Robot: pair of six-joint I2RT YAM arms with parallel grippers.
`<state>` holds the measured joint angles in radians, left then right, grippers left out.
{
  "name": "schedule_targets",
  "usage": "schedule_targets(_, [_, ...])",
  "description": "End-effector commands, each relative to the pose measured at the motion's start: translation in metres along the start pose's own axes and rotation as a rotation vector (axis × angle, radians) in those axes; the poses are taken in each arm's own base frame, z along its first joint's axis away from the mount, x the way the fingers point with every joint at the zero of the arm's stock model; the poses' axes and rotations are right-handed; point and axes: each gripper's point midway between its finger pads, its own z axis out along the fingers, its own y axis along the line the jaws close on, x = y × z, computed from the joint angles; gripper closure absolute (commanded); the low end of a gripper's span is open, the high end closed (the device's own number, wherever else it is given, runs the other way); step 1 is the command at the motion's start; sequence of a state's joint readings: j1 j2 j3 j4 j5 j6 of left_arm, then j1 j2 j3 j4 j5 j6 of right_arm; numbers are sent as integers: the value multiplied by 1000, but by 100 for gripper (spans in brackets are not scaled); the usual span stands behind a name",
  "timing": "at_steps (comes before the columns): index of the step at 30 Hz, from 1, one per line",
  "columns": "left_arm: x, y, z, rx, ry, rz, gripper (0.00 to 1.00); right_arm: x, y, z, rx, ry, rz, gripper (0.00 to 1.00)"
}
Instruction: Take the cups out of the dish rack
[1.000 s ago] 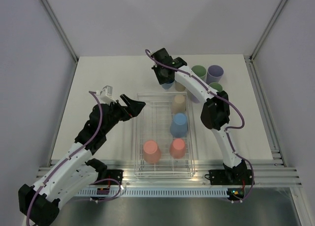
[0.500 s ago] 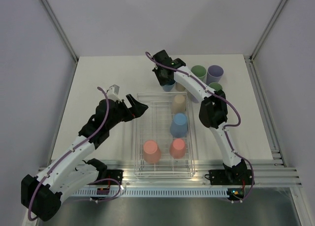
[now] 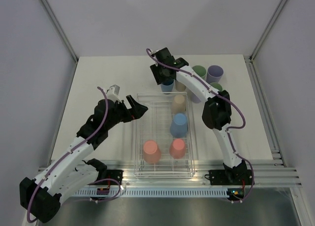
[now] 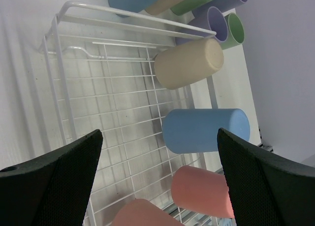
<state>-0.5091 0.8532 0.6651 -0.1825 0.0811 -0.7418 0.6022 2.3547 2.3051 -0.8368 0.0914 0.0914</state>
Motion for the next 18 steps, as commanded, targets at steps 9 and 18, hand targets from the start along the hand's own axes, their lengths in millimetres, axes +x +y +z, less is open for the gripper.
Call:
schedule_targets(9, [12, -50, -14, 168, 90, 251, 0, -80, 0, -244, 6, -636, 177, 21])
schedule_targets(18, [43, -57, -9, 16, 254, 502, 1, 5, -33, -265, 136, -574, 248, 18])
